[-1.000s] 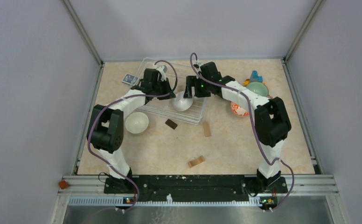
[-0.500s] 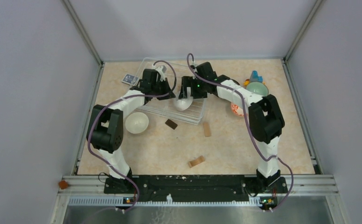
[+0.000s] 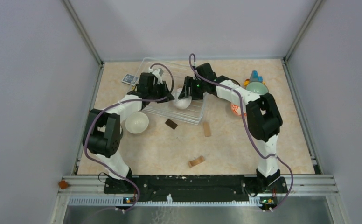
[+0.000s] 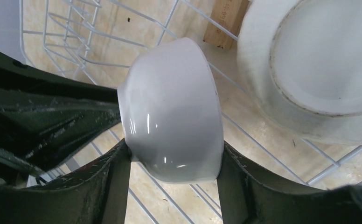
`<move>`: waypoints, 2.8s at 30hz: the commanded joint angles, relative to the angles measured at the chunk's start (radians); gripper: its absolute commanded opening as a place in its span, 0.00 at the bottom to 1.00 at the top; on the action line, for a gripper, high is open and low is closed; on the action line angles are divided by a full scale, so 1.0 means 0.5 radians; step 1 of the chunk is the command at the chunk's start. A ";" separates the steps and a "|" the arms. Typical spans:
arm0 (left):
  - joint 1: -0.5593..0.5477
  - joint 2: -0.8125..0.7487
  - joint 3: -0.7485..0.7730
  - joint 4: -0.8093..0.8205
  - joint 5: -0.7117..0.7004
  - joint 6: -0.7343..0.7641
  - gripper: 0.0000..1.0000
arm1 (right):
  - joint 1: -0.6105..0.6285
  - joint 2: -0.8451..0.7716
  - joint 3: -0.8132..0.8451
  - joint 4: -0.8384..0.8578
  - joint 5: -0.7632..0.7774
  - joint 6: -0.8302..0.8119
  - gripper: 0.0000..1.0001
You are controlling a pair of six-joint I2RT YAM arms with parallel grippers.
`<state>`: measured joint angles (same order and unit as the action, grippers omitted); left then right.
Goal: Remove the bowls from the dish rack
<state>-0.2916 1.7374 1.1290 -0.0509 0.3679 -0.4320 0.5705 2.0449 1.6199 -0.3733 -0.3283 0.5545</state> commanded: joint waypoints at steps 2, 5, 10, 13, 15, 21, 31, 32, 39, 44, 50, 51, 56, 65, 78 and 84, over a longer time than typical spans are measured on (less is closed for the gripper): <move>-0.009 -0.182 -0.107 0.008 0.011 -0.016 0.39 | 0.007 0.010 0.048 0.051 0.000 -0.017 0.41; -0.016 -0.332 -0.173 0.060 0.011 -0.063 0.50 | 0.005 -0.054 0.012 0.098 0.000 -0.055 0.32; -0.027 -0.613 -0.320 0.176 -0.016 -0.139 0.56 | 0.005 -0.155 -0.011 0.147 -0.011 -0.105 0.28; -0.027 -0.749 -0.358 0.141 -0.079 -0.128 0.57 | 0.006 -0.232 -0.033 0.173 0.002 -0.143 0.28; -0.027 -0.840 -0.387 0.127 -0.109 -0.121 0.58 | 0.005 -0.291 -0.042 0.173 0.030 -0.186 0.26; -0.027 -1.101 -0.507 0.138 -0.222 -0.094 0.61 | 0.009 -0.580 -0.177 0.242 0.193 -0.329 0.26; -0.027 -1.244 -0.557 0.111 -0.258 -0.086 0.63 | 0.008 -1.163 -0.500 0.147 0.628 -0.523 0.25; -0.028 -1.260 -0.563 0.111 -0.263 -0.088 0.63 | 0.007 -1.244 -0.559 0.137 0.709 -0.538 0.25; -0.027 -1.340 -0.609 0.153 -0.248 -0.114 0.63 | 0.008 -1.818 -1.105 0.113 1.428 -0.567 0.20; -0.027 -1.321 -0.614 0.176 -0.184 -0.134 0.63 | 0.009 -2.084 -1.430 0.043 1.877 -0.433 0.12; -0.027 -1.304 -0.635 0.222 -0.085 -0.177 0.63 | 0.004 -2.157 -1.599 -0.208 2.362 -0.111 0.05; -0.029 -1.307 -0.644 0.233 -0.076 -0.181 0.63 | 0.000 -2.145 -1.603 -0.259 2.418 -0.016 0.05; -0.030 -1.312 -0.664 0.248 -0.010 -0.199 0.63 | -0.072 -1.970 -1.561 -0.527 2.473 0.264 0.00; -0.030 -1.323 -0.718 0.300 0.037 -0.219 0.64 | -0.261 -1.599 -1.501 -0.975 2.374 0.796 0.00; -0.030 -1.325 -0.729 0.304 0.027 -0.210 0.65 | -0.292 -1.589 -1.646 -0.690 2.284 0.640 0.56; -0.031 -1.326 -0.730 0.298 0.016 -0.205 0.65 | -0.301 -1.581 -1.651 -0.620 2.216 0.533 0.72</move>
<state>-0.3027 1.0908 0.7738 0.0525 0.3767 -0.5339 0.4324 1.2800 0.7918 -0.7410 0.7933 0.8665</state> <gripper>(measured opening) 0.652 0.661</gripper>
